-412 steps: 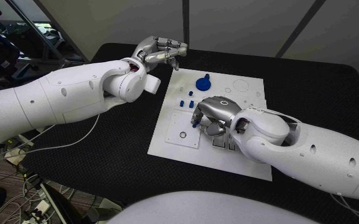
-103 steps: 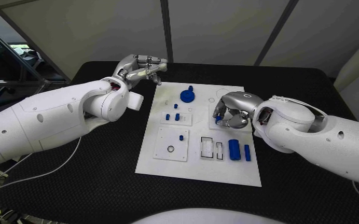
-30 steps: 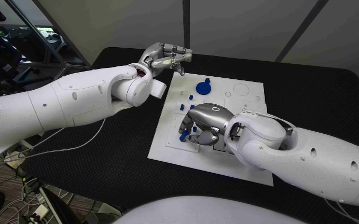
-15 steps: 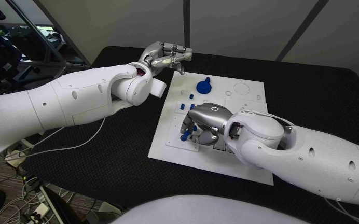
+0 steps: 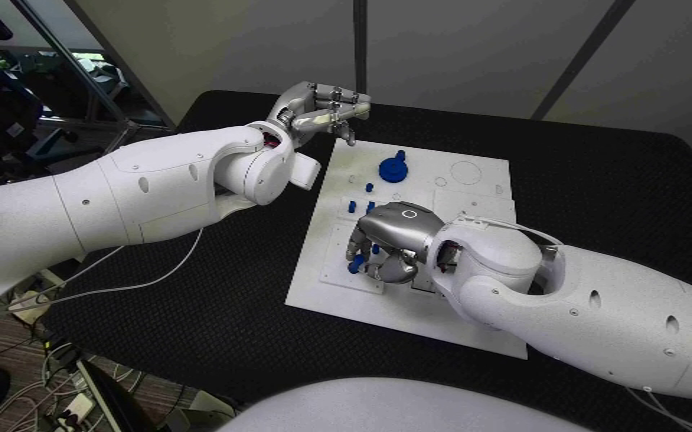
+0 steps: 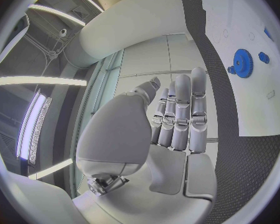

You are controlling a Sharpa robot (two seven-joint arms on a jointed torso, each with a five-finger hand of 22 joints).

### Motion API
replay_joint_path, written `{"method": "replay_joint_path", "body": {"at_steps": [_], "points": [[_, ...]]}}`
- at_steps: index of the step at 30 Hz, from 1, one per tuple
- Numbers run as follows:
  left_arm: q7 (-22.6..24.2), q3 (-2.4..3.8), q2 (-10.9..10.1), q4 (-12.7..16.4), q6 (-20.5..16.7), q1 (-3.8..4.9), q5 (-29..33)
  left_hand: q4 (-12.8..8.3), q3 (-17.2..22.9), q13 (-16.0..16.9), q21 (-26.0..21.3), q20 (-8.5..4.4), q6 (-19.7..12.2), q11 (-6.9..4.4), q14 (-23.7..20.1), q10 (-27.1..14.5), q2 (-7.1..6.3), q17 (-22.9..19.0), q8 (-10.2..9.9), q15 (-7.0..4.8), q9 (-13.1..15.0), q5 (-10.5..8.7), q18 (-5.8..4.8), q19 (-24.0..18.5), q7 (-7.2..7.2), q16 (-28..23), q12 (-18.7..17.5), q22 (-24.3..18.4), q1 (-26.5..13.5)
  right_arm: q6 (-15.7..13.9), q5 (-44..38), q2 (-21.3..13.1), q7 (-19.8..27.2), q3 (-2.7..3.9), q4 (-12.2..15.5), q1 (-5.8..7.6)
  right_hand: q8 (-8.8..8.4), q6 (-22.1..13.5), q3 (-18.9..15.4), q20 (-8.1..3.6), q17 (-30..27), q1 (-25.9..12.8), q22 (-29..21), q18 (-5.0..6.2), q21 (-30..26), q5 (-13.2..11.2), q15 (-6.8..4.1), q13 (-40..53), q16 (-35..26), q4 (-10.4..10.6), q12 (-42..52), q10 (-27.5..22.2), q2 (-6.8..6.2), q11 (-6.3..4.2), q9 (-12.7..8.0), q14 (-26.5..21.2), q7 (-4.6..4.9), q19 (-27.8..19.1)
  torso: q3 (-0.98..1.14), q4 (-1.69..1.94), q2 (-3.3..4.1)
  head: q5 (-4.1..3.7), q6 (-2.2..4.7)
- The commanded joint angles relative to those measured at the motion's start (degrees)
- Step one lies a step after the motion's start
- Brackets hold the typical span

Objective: Assemble the parts on the task board

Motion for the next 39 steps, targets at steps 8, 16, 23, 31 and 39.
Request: {"method": "replay_joint_path", "body": {"at_steps": [8,16,23,31,39], "points": [[-0.22,0.02,-0.11,0.17,0.50,0.07,0.03,0.01,-0.39,0.05,-0.41,0.02,-0.32,0.13,0.02,-0.39,0.68,-0.10,-0.06,0.38,-0.08,0.13,-0.70,0.21,-0.03,-0.24,0.36,-0.08,-0.15,-2.21,-1.43,0.23,0.41,-0.31,0.22,0.05,-2.37,-8.37,-2.75,1.38,-5.18,-3.15,-5.74,0.93,-4.22,-0.58,1.80,-1.63,-3.03,0.63,-4.38,-9.96,-3.14,2.24,-1.15,0.70,-0.46,-4.17,-0.03,0.02,-0.05,0.04,-0.09],[-0.70,0.02,-0.26,0.15,0.53,0.07,0.03,0.11,-0.44,0.06,-0.47,0.05,-0.48,0.18,0.01,-0.53,0.77,-0.12,-0.11,0.41,-0.10,0.14,-0.71,0.23,0.03,-0.25,0.40,-0.13,-0.24,-10.24,-2.67,-0.47,0.87,-0.35,0.68,0.05,-2.25,-14.83,-7.24,2.30,-12.29,-2.37,-13.35,2.29,-10.45,-0.89,2.63,-1.31,-7.91,0.51,-2.62,-17.79,-2.66,3.42,-1.00,-0.98,-2.77,-8.50,-0.02,-0.02,-0.05,-0.09,0.01],[-0.95,0.02,-0.54,0.05,0.52,0.07,0.03,0.17,-0.50,0.06,-0.52,0.07,-0.59,0.22,0.01,-0.63,0.79,-0.14,-0.15,0.44,-0.11,0.14,-0.72,0.25,0.07,-0.26,0.44,-0.17,-0.31,-17.18,-2.20,-2.81,2.61,-0.35,1.97,0.06,-2.19,-16.15,-9.80,2.38,-15.21,-1.46,-15.87,2.71,-12.65,-0.50,2.68,-0.85,-10.00,0.90,0.60,-19.86,-2.08,3.43,-0.90,-1.57,-3.17,-9.53,0.04,-0.06,-0.10,0.07,0.25],[-0.89,0.01,-0.85,-0.01,0.53,0.07,0.03,0.21,-0.58,0.06,-0.56,0.09,-0.65,0.24,0.00,-0.70,0.75,-0.15,-0.16,0.46,-0.11,0.12,-0.73,0.26,0.08,-0.26,0.47,-0.20,-0.38,-23.18,11.45,-11.38,2.16,-0.30,6.30,0.20,-0.78,-11.96,-12.53,1.56,-24.28,-4.28,-23.15,3.85,-19.17,-0.02,1.56,1.52,-16.87,4.54,10.62,-10.07,-2.35,1.78,-0.31,-4.54,1.56,-14.61,-0.11,-0.05,-0.37,-2.48,1.80],[-0.76,-0.17,-1.62,0.15,-0.06,0.05,0.03,0.25,-0.64,0.08,-0.60,0.10,-0.67,0.25,0.00,-0.74,0.74,-0.17,-0.16,0.48,-0.10,0.12,-0.73,0.28,0.09,-0.26,0.53,-0.23,-0.43,-21.01,24.03,-23.93,-3.52,-0.37,10.21,0.37,5.77,-6.47,-21.76,-1.49,-7.21,-9.37,-10.14,1.29,-9.13,10.48,-1.74,27.84,-4.81,12.60,42.07,2.30,-2.72,-2.23,1.47,1.63,-1.58,-3.29,-0.25,-0.87,-0.80,-7.49,2.76]]}}
